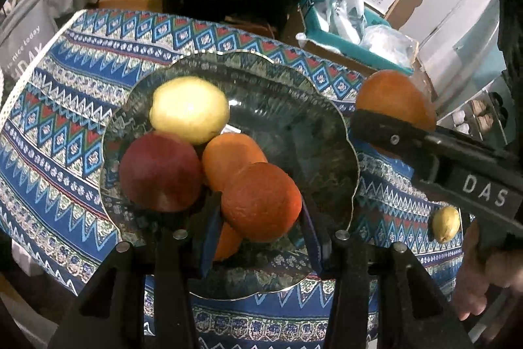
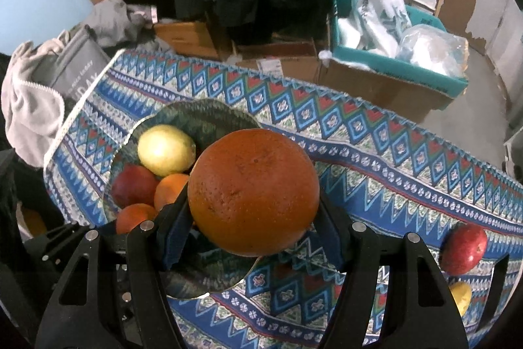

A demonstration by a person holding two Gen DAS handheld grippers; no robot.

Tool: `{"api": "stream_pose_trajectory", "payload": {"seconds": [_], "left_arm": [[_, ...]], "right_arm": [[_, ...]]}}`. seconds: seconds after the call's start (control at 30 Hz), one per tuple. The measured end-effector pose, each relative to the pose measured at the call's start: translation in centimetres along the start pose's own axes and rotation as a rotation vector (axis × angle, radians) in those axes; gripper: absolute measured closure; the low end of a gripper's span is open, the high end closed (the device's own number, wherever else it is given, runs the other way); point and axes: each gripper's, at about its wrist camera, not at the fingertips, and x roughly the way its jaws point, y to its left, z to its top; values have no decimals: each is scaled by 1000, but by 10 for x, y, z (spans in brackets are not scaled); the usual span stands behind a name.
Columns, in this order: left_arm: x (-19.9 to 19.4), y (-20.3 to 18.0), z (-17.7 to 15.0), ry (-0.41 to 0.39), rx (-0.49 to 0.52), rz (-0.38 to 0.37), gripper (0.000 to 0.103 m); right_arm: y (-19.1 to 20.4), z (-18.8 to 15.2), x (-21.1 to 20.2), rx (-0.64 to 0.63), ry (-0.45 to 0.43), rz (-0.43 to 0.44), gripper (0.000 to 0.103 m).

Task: Organize fruits
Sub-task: 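Carry both oranges over the dark glass plate and lower them onto it, then open both tools to release the oranges and move back toward the loose fruit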

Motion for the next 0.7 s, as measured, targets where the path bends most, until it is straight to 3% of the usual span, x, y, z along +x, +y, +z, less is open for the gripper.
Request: {"api": "stream_pose_trajectory", "payload": {"seconds": [0.3,0.4,0.53,0.7], "left_arm": [[6,-2,-2,21,5,3,56],[4,-3,-1,7,10,17,45],[3,-2,-1,7,13,22,44],[1,0,-1,7,12,22,44]], "right_arm": [[4,-2,14,-10,41,3,34],[3,-1,16,-7,47,7,34],[3,-1,19,1,61,12,32],[3,3,8,12,9,36,29]]}}
